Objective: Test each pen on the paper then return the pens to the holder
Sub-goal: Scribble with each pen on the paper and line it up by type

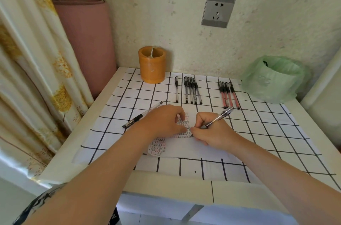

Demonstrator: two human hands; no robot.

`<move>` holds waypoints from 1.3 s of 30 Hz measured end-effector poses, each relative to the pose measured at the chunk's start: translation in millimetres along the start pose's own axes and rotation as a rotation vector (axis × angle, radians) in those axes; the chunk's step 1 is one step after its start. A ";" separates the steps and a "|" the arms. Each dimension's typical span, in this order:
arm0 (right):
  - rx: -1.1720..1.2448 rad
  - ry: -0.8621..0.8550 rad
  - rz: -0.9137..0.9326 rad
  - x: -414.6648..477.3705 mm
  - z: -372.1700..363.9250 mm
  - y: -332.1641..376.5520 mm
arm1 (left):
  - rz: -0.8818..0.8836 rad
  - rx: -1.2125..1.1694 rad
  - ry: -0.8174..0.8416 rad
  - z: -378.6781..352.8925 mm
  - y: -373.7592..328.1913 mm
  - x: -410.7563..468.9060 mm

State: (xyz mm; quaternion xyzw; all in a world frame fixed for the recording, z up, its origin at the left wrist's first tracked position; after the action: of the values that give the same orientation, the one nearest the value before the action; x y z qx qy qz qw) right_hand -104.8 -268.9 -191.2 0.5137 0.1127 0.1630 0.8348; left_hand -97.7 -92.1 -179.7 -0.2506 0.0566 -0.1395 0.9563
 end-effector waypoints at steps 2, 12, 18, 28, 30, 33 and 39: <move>0.016 -0.017 0.007 0.6 0.8 -2.3 | 0.001 0.004 0.000 -1.0 0.2 0.9; -0.028 -0.007 0.066 0.7 -1.4 -6.8 | 0.014 0.019 0.009 -0.2 0.0 3.9; -0.053 0.004 0.100 1.9 -1.3 -7.7 | 0.018 0.013 0.015 -0.2 -1.0 3.8; 0.041 -0.043 0.023 2.7 1.2 -6.6 | 0.028 -0.005 0.017 0.0 -1.1 0.8; 0.195 -0.076 -0.049 3.9 5.6 -4.2 | 0.027 -0.010 0.022 0.0 -0.7 0.7; 0.376 -0.110 -0.080 7.0 9.6 0.6 | 0.036 -0.035 0.010 2.6 1.6 -0.1; 0.861 0.029 -0.259 17.2 8.8 18.4 | 0.077 0.044 -0.152 19.0 12.9 -2.8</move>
State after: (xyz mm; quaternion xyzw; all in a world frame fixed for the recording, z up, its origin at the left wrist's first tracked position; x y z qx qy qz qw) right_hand -88.7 -261.7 -171.2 0.7935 0.2452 0.0027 0.5570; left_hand -94.0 -71.7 -169.5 -0.2368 -0.0095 -0.0845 0.9678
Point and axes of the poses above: each hand's wrist, its own x-axis towards the middle knuckle, its own z-axis out of the back of the hand, y = z × x, the point moved 3 cm from there along x, towards the middle knuckle, and after that the axes turned 1 degree about -y, right-handed, at the moved point
